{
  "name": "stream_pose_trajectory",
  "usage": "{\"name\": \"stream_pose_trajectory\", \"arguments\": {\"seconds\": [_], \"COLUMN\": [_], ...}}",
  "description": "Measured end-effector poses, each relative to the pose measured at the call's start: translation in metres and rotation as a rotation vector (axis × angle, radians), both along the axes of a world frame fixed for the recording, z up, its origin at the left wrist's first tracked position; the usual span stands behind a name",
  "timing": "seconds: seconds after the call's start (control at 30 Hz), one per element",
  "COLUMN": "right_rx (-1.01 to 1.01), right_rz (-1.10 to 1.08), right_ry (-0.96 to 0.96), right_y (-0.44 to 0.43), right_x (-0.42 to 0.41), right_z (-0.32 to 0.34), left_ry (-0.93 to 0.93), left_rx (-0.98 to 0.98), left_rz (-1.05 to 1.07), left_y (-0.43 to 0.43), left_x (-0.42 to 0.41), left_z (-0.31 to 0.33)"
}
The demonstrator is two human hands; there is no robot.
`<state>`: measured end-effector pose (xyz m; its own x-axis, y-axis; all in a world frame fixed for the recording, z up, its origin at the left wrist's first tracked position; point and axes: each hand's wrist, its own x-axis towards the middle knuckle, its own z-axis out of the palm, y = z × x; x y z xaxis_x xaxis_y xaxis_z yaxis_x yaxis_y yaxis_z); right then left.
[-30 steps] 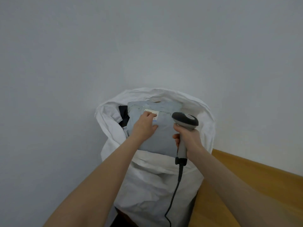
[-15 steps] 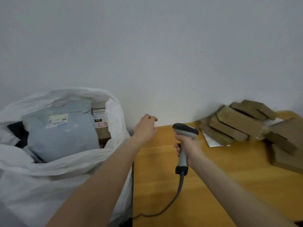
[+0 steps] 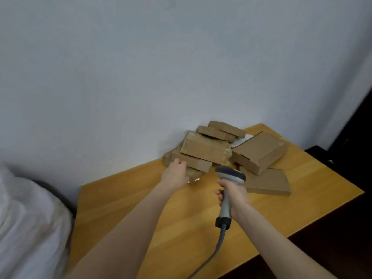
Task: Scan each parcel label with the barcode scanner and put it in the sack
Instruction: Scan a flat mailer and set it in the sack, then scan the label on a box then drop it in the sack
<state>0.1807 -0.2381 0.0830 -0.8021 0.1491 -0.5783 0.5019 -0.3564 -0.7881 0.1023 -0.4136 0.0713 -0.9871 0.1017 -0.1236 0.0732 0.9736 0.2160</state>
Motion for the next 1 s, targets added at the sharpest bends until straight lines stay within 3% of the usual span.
{"name": "stream_pose_trajectory", "arguments": {"seconds": [0.3, 0.6, 1.0], "right_rx": [-0.021, -0.027, 0.026], "right_rz": [-0.057, -0.040, 0.127], "right_ry": [-0.014, -0.034, -0.052], "right_y": [0.124, 0.138, 0.108], "right_x": [-0.085, -0.182, -0.289], "right_z": [-0.008, -0.042, -0.098], "left_ry": [-0.038, -0.007, -0.228], "left_rx": [0.071, 0.200, 0.511], "left_rz": [0.159, 0.441, 0.626], "left_y": [0.112, 0.088, 0.038], "left_x": [-0.058, -0.156, -0.264], "left_z": [-0.016, -0.034, -0.073]}}
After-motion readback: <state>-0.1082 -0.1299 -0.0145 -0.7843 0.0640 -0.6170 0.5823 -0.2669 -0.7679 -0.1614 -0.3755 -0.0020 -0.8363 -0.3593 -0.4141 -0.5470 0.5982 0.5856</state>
